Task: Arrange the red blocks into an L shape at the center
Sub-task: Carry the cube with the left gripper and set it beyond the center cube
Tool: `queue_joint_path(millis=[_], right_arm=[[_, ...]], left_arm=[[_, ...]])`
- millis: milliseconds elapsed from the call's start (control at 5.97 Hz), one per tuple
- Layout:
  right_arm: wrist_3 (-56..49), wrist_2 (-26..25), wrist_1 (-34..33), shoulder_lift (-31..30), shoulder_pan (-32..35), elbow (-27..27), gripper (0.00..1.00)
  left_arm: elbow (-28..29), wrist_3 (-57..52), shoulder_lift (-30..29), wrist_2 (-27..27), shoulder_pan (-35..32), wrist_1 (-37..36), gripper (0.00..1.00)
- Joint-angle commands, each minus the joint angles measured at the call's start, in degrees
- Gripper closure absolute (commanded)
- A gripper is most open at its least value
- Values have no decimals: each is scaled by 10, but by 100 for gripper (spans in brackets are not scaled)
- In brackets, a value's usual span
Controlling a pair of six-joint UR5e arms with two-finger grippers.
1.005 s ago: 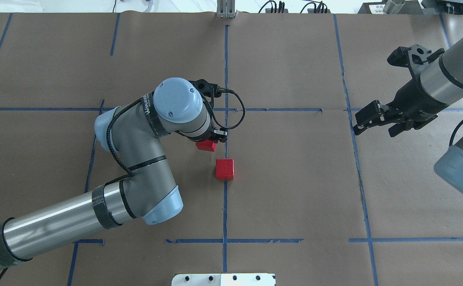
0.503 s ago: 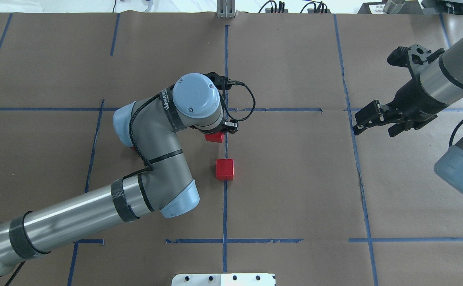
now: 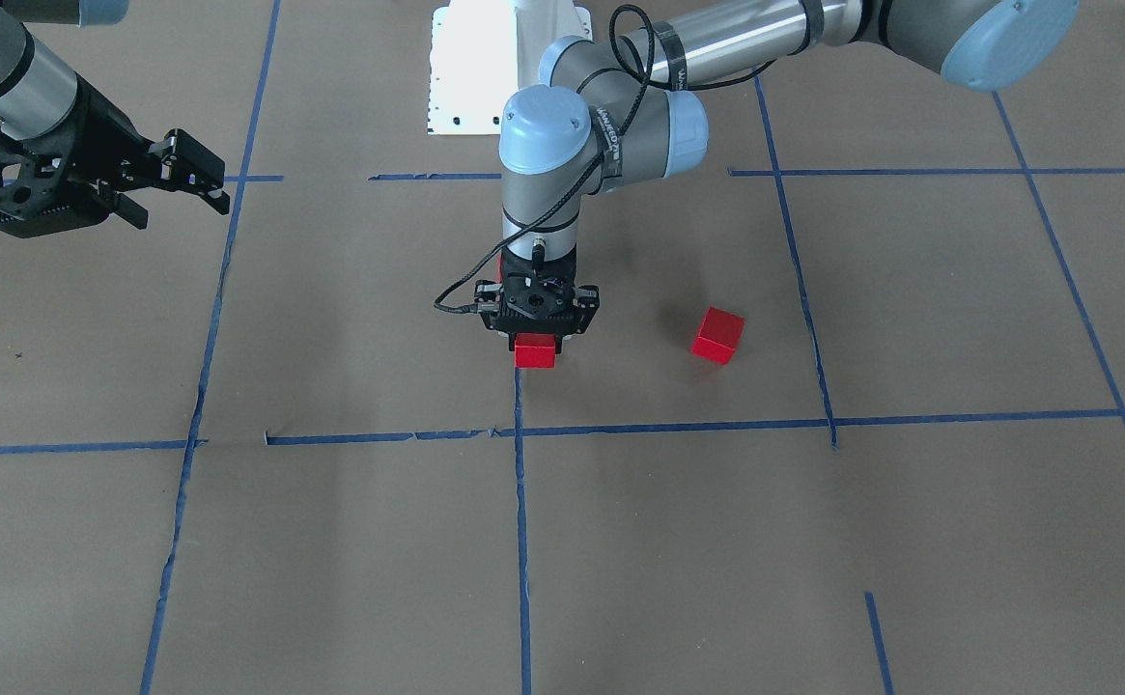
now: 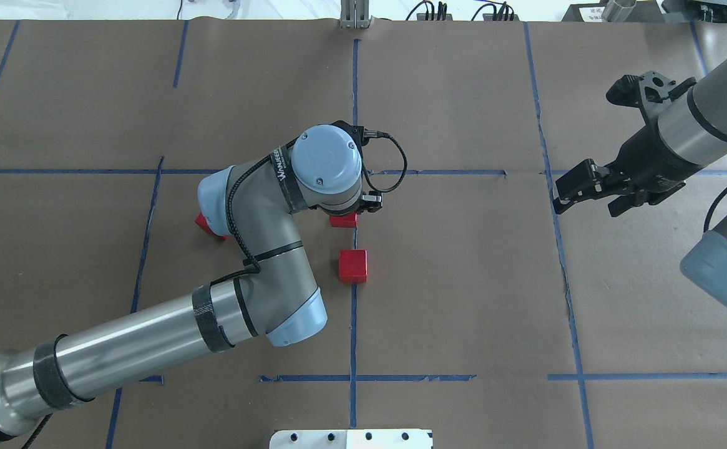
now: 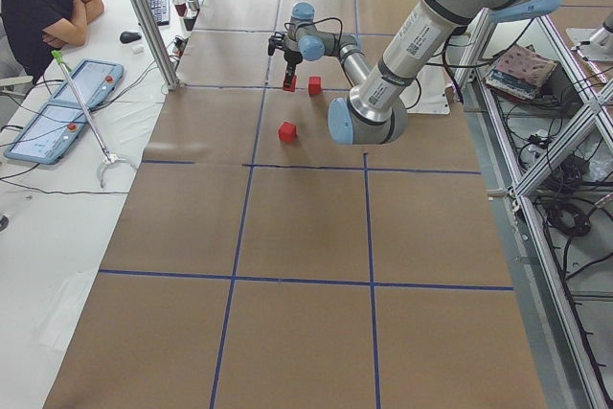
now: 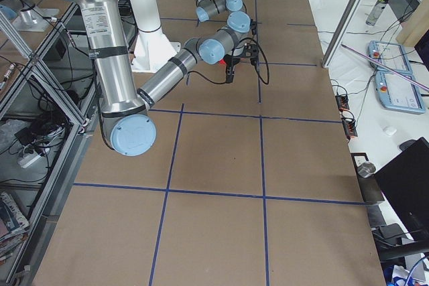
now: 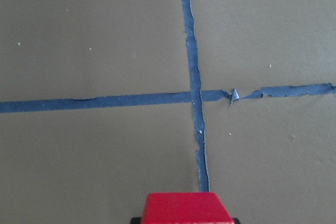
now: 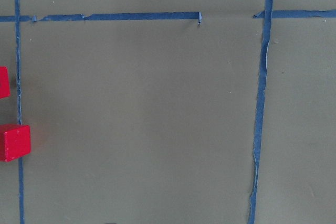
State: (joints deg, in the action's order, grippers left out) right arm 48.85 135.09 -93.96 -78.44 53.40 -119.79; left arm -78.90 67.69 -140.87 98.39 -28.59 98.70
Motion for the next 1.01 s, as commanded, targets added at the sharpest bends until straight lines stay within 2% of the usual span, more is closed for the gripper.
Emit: queue_joint_path(millis=[0,838], right_arm=[[1,0,0,0,-3,0,0],[2,0,0,0,-6,1,0]], left_arm=[[3,3,0,0,10,0,100],[1,31,0,0,20,0,100]])
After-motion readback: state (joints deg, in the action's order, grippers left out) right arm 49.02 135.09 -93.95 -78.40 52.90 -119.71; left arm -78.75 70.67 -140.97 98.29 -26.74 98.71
